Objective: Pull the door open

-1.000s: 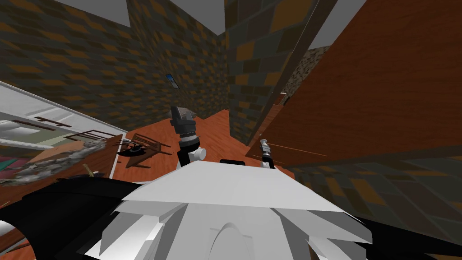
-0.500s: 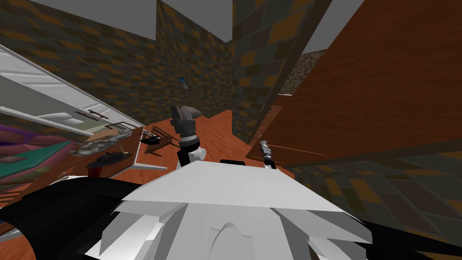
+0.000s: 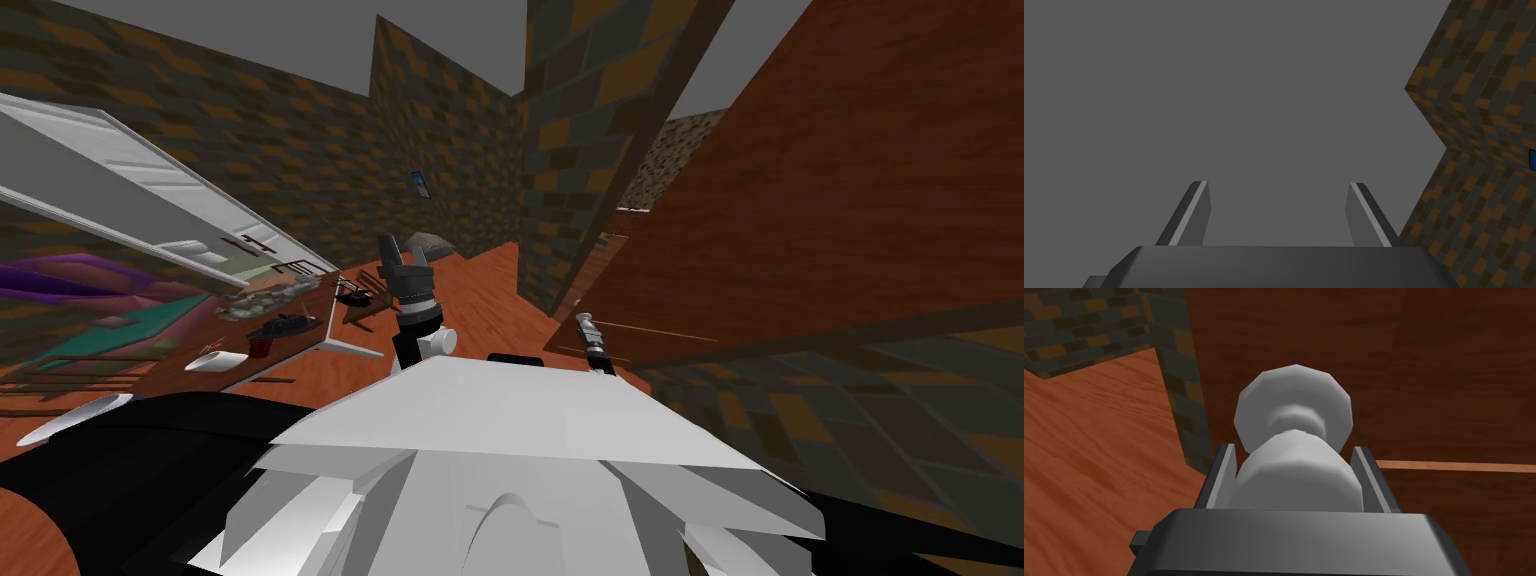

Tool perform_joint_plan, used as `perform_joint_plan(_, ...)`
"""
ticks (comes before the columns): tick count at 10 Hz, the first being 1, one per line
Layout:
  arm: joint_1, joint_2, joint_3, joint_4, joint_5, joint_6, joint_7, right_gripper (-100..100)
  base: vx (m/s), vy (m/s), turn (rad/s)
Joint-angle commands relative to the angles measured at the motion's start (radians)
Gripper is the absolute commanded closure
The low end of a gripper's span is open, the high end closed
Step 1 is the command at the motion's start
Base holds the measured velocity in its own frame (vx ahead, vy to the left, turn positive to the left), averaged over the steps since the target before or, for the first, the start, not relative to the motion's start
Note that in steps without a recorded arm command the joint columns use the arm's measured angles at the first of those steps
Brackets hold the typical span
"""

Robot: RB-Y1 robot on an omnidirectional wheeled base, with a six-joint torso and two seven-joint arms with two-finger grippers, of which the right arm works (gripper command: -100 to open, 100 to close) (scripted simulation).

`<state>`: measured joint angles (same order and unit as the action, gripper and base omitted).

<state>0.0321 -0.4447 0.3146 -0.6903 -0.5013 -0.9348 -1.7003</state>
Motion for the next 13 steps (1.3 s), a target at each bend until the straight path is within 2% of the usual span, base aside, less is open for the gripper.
perform_joint_plan(1, 0.014, -0.017, 0.021, 0.001, 0.011, -0.027, -0.025, 100, -0.228, -0.072, 0.141)
perform_joint_plan(7, 0.063, -0.08, 0.094, -0.007, 0.049, -0.109, -0.106, 100, -0.219, -0.057, 0.095)
perform_joint_plan(8, 0.063, -0.078, 0.086, -0.019, 0.045, -0.092, -0.095, 100, -0.095, -0.019, 0.013)
perform_joint_plan(9, 0.074, -0.087, 0.102, -0.011, 0.049, -0.114, -0.109, 100, -0.17, -0.075, 0.159)
perform_joint_plan(13, 0.09, -0.111, 0.133, 0.012, 0.057, -0.174, -0.139, 100, -0.224, -0.084, 0.165)
